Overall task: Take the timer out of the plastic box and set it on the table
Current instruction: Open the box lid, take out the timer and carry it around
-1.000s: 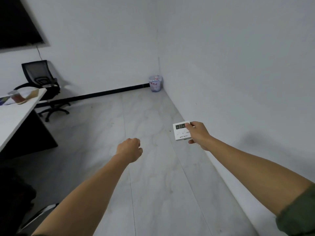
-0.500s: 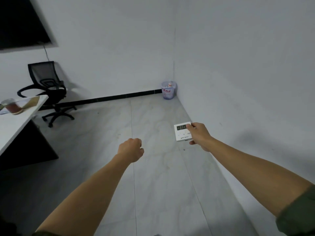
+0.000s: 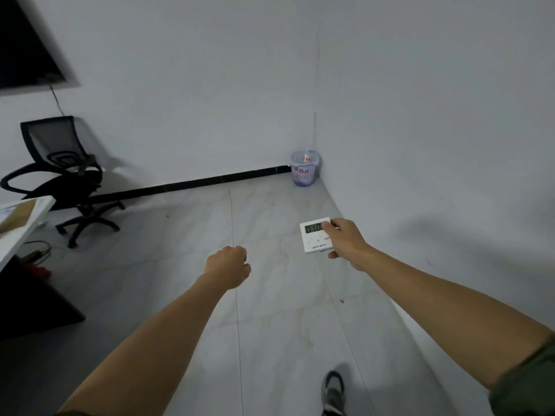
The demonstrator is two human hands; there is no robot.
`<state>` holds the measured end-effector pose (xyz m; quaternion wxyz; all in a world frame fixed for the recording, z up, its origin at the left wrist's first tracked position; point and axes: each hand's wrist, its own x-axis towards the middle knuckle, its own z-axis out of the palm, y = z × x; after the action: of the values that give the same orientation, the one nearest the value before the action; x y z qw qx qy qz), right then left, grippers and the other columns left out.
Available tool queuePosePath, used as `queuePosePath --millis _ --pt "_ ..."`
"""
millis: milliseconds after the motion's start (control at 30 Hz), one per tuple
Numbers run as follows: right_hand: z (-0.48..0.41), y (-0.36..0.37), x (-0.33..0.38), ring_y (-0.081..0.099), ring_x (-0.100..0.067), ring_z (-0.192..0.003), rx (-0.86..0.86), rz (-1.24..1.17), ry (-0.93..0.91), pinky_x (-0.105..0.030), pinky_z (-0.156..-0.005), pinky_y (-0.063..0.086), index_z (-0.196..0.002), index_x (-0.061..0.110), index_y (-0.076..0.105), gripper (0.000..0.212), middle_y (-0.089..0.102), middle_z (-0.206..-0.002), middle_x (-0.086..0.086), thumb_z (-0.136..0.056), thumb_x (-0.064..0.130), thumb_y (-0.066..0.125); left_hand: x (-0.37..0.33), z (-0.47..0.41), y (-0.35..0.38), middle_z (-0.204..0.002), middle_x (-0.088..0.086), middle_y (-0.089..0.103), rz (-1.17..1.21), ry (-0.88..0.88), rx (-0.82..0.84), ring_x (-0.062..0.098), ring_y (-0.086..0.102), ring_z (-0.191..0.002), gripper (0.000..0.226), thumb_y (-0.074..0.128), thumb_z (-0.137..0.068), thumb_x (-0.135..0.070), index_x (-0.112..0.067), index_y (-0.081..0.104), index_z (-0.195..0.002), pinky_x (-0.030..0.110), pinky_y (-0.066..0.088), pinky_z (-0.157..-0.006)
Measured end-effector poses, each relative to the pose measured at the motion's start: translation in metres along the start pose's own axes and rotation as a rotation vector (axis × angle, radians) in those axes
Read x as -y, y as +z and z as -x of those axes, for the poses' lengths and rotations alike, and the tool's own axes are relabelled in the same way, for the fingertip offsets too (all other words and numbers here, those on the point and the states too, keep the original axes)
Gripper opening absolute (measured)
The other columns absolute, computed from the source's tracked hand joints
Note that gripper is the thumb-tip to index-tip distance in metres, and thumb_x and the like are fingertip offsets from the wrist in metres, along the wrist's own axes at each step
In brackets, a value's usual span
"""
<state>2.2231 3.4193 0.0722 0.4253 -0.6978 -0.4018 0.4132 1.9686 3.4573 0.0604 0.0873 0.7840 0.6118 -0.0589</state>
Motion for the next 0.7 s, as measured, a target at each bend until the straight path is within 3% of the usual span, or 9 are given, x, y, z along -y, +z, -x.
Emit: queuePosePath --millis 400,700 --pt "-0.278 0.029 0.089 0.063 -0.022 -0.085 0.115 0.087 -0.032 -0.030 -0.050 0.053 -0.118 0.008 0.060 0.028 0.067 -0.103 -0.010 -0.101 0.024 0.045 0.008 -0.236 -0.052 -0.116 0.007 0.065 0.067 -0.145 -0.034 0.027 0.063 -0.104 0.033 0.050 -0.094 -0.035 -0.016 0.061 -0.119 0.034 0.047 -0.083" --pt "-0.439 0.131 0.148 0.063 -0.022 -0.083 0.233 0.116 -0.065 -0.029 -0.047 0.051 -0.113 0.009 0.062 0.025 0.068 -0.102 -0.012 -0.101 0.025 0.046 0.102 -0.381 -0.071 -0.120 0.008 0.064 0.111 -0.280 -0.009 0.027 0.062 -0.106 0.033 0.052 -0.093 -0.034 -0.016 0.061 -0.120 0.035 0.048 -0.084"
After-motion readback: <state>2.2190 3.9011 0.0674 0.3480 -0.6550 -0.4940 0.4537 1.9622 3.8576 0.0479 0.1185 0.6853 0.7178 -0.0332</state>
